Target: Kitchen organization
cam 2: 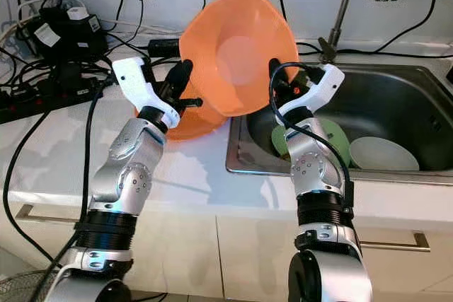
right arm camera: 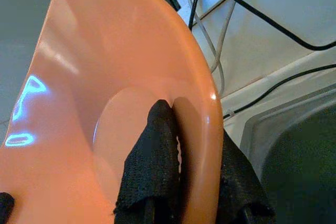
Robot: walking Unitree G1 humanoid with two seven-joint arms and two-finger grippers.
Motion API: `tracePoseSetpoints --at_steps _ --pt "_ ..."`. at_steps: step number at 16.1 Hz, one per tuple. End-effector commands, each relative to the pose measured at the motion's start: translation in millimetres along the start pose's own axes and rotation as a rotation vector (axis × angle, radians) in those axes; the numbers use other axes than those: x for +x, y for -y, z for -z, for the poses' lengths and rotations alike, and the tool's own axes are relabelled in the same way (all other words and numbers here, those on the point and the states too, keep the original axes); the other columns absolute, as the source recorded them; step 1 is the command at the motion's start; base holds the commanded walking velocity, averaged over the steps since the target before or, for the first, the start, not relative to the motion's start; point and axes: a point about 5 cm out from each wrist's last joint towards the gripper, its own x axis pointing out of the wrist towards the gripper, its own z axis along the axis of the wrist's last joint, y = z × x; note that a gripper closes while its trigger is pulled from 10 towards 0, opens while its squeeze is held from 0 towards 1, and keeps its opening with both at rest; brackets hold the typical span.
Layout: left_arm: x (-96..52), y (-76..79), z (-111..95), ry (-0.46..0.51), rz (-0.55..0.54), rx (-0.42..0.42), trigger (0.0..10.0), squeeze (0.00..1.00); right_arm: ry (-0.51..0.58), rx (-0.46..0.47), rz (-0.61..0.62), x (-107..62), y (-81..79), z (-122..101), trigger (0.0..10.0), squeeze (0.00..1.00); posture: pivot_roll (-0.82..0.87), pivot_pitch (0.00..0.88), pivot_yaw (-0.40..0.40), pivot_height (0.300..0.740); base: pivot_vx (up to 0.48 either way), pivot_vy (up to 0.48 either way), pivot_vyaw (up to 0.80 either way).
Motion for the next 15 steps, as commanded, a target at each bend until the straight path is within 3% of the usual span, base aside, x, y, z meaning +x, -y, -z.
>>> tracePoseSetpoints --at_steps 1,8,11,12,13,14,15 --pt "1.0 14.8 4 -0.025 0.082 0.05 10.0 1.0 -0.003 -0.048 0.009 2.3 -0.6 -2 0.0 0.0 0.03 0.0 0.043 0.74 0.0 0.0 0.0" --pt "-2.4 21.1 14 -0.098 0.151 0.114 10.0 1.0 0.032 -0.038 0.059 1.7 6.8 -9 0.0 0.0 0.03 0.0 0.045 0.74 0.0 0.0 0.0" --pt "-6.0 30.6 19 -0.162 0.248 0.187 10.0 1.0 0.104 -0.064 0.152 0.6 21.6 -26 0.0 0.0 0.04 0.0 0.044 0.74 0.0 0.0 0.0" --pt "-9.0 35.5 23 -0.205 0.304 0.23 10.0 0.43 0.143 -0.091 0.184 -0.4 26.5 -34 0.0 0.0 0.04 0.0 0.044 0.74 0.0 0.0 0.0" --pt "-12.4 39.4 28 -0.232 0.353 0.264 10.0 0.0 0.167 -0.114 0.211 -1.4 30.3 -40 0.0 0.0 0.04 0.0 0.044 0.74 0.0 0.0 0.0" --pt "-13.9 40.9 29 -0.243 0.371 0.272 10.0 0.0 0.174 -0.128 0.222 -1.9 32.0 -43 0.0 0.0 0.04 0.0 0.045 0.74 0.0 0.0 0.0" --pt "-18.7 43.9 36 -0.295 0.414 0.3 10.0 0.0 0.182 -0.21 0.274 -4.3 39.1 -49 0.0 0.0 0.04 0.0 0.045 0.74 0.0 0.0 0.0"
